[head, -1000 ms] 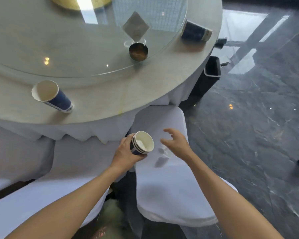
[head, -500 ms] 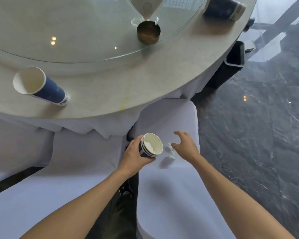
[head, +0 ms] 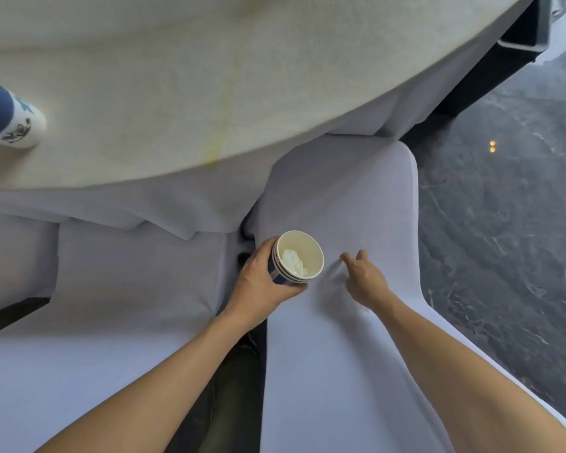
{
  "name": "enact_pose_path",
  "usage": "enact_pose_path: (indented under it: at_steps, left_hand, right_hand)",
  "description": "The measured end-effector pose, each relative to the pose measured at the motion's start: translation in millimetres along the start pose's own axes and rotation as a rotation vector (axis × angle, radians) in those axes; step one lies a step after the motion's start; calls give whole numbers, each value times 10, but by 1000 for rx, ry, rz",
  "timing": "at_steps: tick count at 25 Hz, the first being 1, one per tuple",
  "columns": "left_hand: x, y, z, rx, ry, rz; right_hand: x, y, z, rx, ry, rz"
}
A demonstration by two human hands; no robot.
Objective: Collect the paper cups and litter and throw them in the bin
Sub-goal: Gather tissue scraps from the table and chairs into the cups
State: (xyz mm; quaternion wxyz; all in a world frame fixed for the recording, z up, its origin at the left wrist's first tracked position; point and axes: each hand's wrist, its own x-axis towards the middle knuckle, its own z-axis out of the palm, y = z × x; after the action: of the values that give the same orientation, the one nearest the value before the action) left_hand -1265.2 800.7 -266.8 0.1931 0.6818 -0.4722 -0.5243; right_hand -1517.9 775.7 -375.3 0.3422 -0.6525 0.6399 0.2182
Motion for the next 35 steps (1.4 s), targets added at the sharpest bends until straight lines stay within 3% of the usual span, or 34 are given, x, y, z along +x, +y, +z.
enact_pose_path:
  at_steps: [5, 9, 12, 14, 19, 25, 31, 33, 35]
  left_hand:
    - [-180, 119, -165, 31, -28, -14]
    - [-436, 479, -374, 106, -48, 26]
    - [-676, 912, -525, 147, -56, 69]
    - [-840, 1195, -614, 141, -43, 109]
    - [-1209, 1692, -851, 63, 77, 195]
    - [-1641, 1876, -1159, 44, 229, 249]
    - [-1958, 1800, -1333, 38, 364, 270]
    - [-2038, 1731, -1383, -22, 380, 276]
    - [-2110, 1650, -1472, -67, 398, 280]
  right_hand:
    - [-204, -129, -191, 242, 29, 104]
    - [-734, -554, -1089, 725, 335, 230]
    - [-1372, -984, -1785, 905, 614, 100]
    - [-1801, -1276, -2065, 938, 705, -47]
    - [-2514, -1693, -2337, 867, 628, -273]
    - [-3052, -1929, -2724, 1263, 320, -357]
    - [-3280, -2163, -2773, 487, 35, -699]
    - [-3366, -2280, -2797, 331, 121, -740]
    - [-3447, -2393, -2775, 229, 386, -756]
